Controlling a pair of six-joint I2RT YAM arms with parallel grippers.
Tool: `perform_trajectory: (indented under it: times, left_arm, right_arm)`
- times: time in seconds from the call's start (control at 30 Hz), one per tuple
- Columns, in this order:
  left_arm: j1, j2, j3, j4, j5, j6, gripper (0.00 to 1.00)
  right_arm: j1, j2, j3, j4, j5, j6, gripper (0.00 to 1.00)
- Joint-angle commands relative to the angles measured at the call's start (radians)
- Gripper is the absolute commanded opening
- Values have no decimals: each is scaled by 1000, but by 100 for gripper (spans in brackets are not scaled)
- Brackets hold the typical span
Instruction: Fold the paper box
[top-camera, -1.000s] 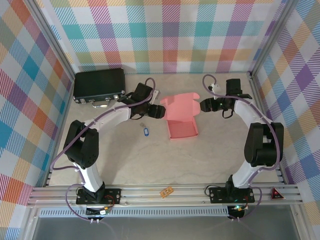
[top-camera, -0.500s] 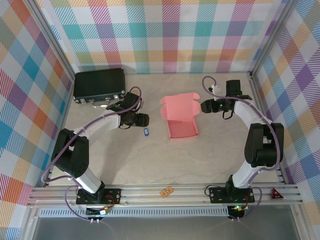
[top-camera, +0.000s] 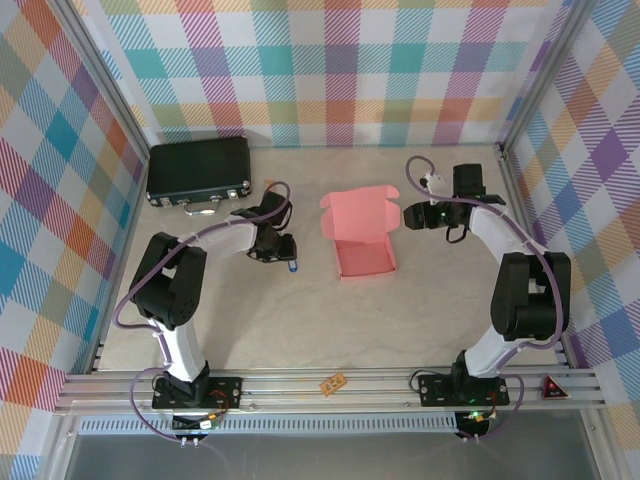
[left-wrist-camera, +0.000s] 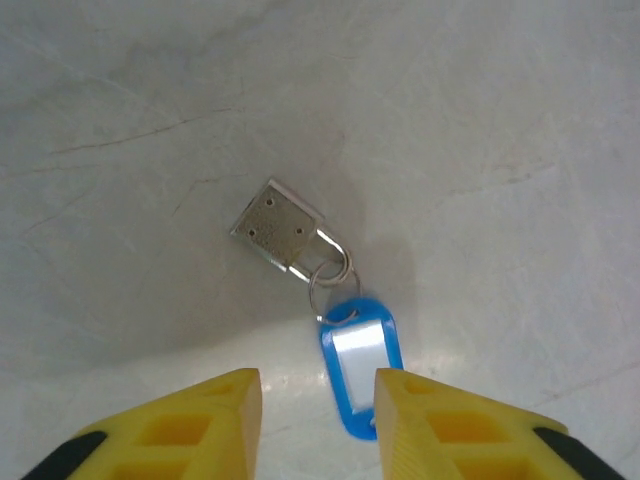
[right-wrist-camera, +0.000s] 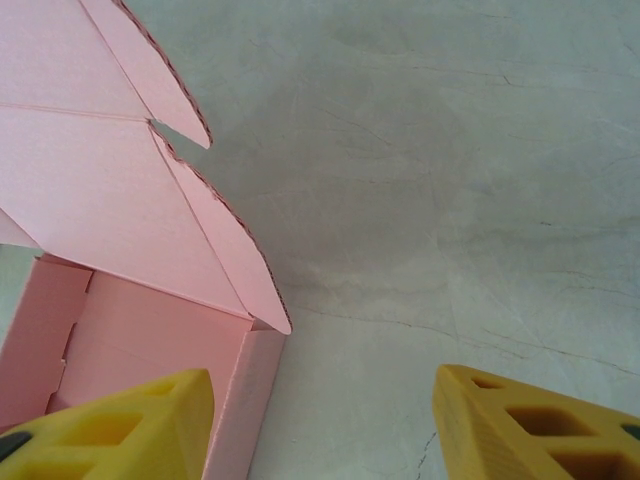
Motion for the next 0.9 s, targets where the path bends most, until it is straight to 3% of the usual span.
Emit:
perform_trajectory:
  times: [0.0, 0.53, 0.87]
  left_arm:
    - [9, 15, 40, 5, 1, -35, 28]
    - [9, 72, 75, -18, -38, -61, 28]
    - [8, 91, 83, -26, -51, -67, 11]
  right_arm:
    - [0, -25, -9, 4, -5, 15, 60]
    - [0, -30, -8, -7, -4, 24, 60]
    - [0, -27, -2, -14, 1, 27, 60]
